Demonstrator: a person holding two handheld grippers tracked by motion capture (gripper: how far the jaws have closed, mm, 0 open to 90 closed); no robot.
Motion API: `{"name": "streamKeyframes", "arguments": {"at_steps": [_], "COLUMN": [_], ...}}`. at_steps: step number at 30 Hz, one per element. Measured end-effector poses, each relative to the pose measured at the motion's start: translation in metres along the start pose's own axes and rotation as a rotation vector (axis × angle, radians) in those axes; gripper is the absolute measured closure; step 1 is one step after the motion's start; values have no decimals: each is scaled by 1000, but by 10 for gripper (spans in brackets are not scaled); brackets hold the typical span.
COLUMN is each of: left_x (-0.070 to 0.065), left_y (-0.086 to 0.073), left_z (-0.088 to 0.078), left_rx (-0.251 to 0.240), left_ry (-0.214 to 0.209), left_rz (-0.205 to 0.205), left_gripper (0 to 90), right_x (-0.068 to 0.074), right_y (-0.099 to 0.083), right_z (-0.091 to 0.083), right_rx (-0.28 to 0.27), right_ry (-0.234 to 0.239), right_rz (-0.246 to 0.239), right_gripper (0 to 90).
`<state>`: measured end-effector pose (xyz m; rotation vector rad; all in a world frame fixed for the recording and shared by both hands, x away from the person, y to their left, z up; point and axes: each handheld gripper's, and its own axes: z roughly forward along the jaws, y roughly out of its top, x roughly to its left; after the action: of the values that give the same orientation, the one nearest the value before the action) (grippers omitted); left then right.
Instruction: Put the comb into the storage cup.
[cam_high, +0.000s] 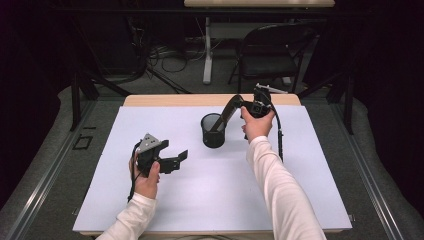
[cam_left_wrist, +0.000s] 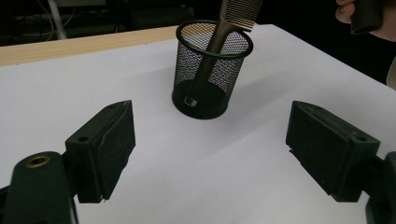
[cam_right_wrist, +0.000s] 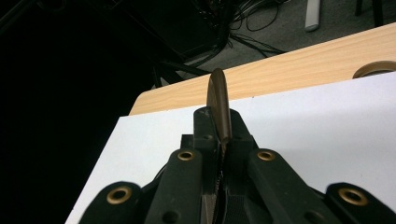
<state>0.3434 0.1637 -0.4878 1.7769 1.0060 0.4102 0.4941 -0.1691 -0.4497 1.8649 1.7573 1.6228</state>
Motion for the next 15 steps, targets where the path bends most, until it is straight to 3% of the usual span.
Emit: {"name": "streamKeyframes", "arguments": {"at_steps": [15], "left_x": [0], "left_y": [0], "left_z": [0], "left_rx": [1], "left_ry": [-1], "left_rz": [-1], "left_gripper": [158], "right_x": [-3], "right_y": [-3], "right_z": [0], "right_rx": [7], "right_ry": [10], "right_rz": [4], "right_gripper": [843]}}
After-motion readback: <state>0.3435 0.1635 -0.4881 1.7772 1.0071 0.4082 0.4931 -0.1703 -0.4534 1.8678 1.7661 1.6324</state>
